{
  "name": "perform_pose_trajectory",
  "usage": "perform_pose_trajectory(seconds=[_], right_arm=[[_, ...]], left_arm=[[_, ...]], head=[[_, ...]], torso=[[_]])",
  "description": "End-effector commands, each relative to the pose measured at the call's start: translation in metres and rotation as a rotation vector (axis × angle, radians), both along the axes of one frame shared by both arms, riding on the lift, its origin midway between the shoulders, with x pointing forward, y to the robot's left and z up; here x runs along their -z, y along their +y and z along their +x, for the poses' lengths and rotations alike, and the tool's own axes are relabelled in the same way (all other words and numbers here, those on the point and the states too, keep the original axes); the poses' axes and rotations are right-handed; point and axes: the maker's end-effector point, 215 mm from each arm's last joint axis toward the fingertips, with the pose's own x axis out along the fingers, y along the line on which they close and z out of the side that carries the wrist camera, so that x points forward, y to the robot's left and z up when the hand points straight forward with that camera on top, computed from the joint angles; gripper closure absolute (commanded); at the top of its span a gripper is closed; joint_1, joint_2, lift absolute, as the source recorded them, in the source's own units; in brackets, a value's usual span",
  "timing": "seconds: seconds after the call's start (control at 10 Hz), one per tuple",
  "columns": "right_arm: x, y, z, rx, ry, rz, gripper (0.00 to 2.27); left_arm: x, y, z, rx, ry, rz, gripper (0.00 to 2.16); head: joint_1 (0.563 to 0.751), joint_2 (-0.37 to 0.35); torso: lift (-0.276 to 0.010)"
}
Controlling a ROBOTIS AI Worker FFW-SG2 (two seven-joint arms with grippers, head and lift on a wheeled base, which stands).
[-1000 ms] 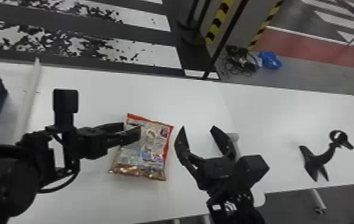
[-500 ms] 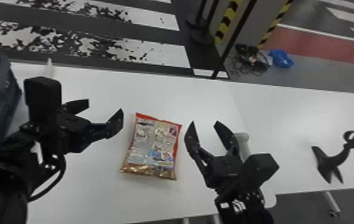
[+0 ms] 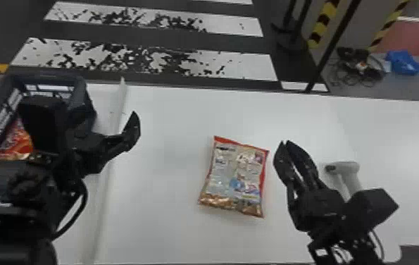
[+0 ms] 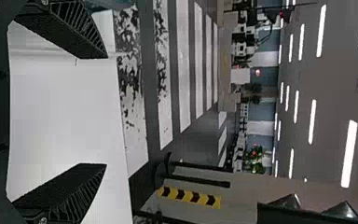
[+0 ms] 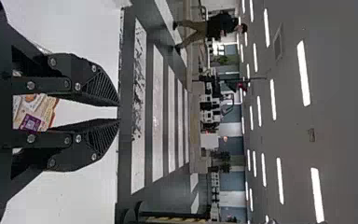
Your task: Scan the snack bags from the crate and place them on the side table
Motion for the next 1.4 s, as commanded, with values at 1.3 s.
perform_pose_trajectory(seconds=[1.3], right_arm=[[0.114,0.083,0.048,-0.281,0.2,-0.053,2.01]], left_arm=[[-0.043,0.099,-0.056,-0.105,-0.261,0.075,0.09]], head=[[0.695,0.229]], torso=[[-0.094]])
